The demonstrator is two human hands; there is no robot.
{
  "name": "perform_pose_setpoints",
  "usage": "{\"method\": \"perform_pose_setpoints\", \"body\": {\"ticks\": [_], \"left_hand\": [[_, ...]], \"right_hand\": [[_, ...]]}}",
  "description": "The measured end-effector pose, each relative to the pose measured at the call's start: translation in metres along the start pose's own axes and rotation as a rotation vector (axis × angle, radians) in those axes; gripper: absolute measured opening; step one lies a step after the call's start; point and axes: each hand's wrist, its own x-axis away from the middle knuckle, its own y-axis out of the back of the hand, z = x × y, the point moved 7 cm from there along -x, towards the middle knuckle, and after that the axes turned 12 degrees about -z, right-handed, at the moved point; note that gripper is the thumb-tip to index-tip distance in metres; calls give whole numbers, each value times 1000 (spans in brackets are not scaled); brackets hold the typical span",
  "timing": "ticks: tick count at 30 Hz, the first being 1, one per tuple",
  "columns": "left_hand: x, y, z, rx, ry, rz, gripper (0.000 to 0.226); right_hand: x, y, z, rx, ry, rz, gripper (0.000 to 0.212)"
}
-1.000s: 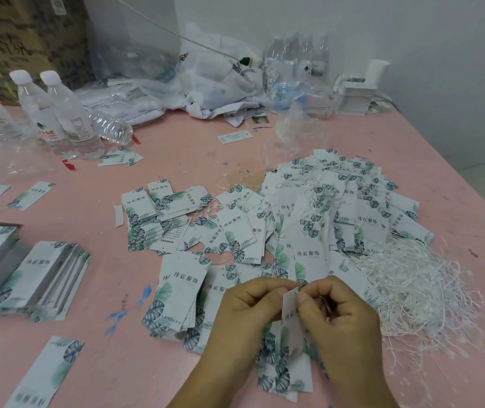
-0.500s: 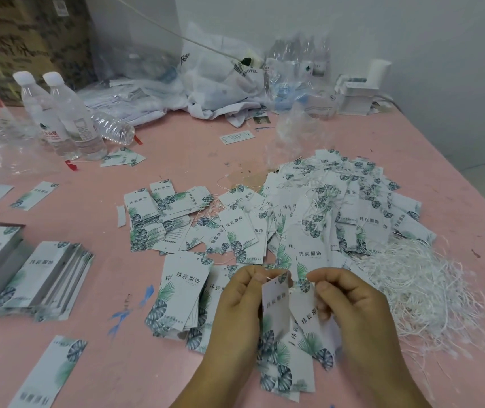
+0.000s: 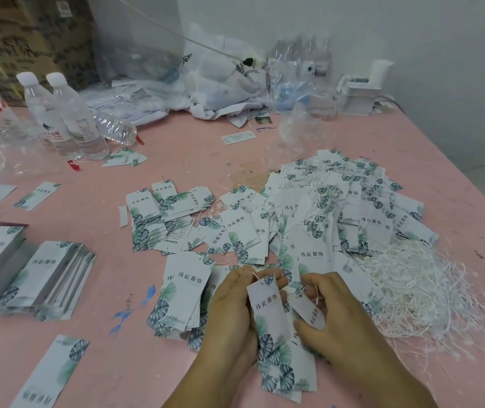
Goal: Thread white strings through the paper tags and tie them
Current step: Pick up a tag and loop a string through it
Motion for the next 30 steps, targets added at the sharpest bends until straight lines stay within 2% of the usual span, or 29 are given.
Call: {"method": "perform_pose_setpoints", "body": {"ticks": [6, 10, 12, 15, 19, 22, 26, 30], "left_hand": [[-3, 3, -1, -80, -62, -21, 33], [3, 5, -11, -326, -337, -19, 25], [9, 5, -19, -429, -492, -9, 24], [9, 7, -29, -399, -570, -9, 22], [5, 4, -32, -119, -421, 38, 30], [1, 5, -30, 64, -289, 16, 23], [-2, 7, -27, 138, -179, -14, 24], [2, 5, -24, 120, -88, -3, 16]], "right_hand": [[2, 12, -2, -351, -146, -113, 61], [10, -4, 9, -479, -136, -73, 69], [10, -2, 11, -554, -115, -66, 62], [6, 11, 4, -669, -146, -124, 44], [0, 16, -14, -827, -277, -167, 26], [-4, 17, -21, -977, -338, -134, 26], [-8, 12, -23, -1158, -462, -17, 21], [-9, 13, -17, -1425, -540, 89, 16]]}}
